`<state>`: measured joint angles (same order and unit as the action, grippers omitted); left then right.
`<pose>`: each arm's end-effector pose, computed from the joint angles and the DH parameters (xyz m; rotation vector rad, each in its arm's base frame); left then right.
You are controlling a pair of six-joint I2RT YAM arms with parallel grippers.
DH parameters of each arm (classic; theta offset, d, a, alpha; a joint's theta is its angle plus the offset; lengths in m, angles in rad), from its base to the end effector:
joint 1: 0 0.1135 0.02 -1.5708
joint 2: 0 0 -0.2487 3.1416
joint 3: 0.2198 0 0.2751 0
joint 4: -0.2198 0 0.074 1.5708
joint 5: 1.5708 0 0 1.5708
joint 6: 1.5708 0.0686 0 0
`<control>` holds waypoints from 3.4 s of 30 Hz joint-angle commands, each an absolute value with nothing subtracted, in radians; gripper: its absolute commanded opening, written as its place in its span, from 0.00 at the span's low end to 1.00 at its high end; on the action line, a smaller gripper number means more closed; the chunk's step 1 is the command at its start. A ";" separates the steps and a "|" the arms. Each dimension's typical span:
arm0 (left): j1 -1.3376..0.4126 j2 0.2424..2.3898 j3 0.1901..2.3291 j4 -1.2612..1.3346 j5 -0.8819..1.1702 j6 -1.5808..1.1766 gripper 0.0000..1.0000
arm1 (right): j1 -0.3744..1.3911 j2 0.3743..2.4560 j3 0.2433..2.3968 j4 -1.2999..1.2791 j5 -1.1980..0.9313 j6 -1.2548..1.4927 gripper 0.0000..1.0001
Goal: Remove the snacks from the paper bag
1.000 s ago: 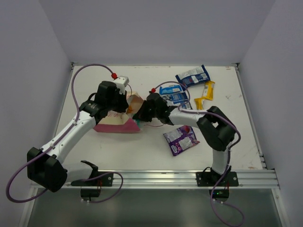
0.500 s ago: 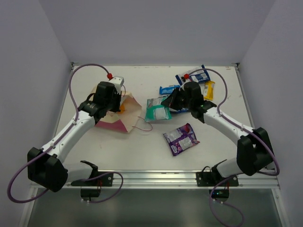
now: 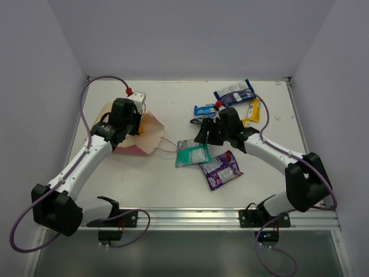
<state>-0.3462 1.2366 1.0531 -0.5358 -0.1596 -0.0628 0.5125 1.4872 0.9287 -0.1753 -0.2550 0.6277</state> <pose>0.3047 -0.0983 0.2650 0.2399 2.2665 -0.0314 0.3078 0.1931 0.1759 0.0016 2.4381 0.8470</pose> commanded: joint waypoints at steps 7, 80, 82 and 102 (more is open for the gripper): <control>-0.339 1.123 1.140 -0.615 0.083 0.028 0.00 | 0.788 1.425 0.989 0.268 -0.187 0.247 0.65; -0.337 1.071 1.005 -0.580 -0.222 -0.048 0.00 | 0.740 1.314 1.388 -0.158 -0.112 0.227 0.00; -0.337 1.062 1.008 -0.587 -0.213 -0.054 0.00 | 0.703 1.360 1.466 -0.193 -0.110 0.238 0.00; -0.337 0.983 1.262 -0.649 -0.005 -0.204 0.00 | 0.630 1.881 1.657 -0.138 0.073 0.347 0.73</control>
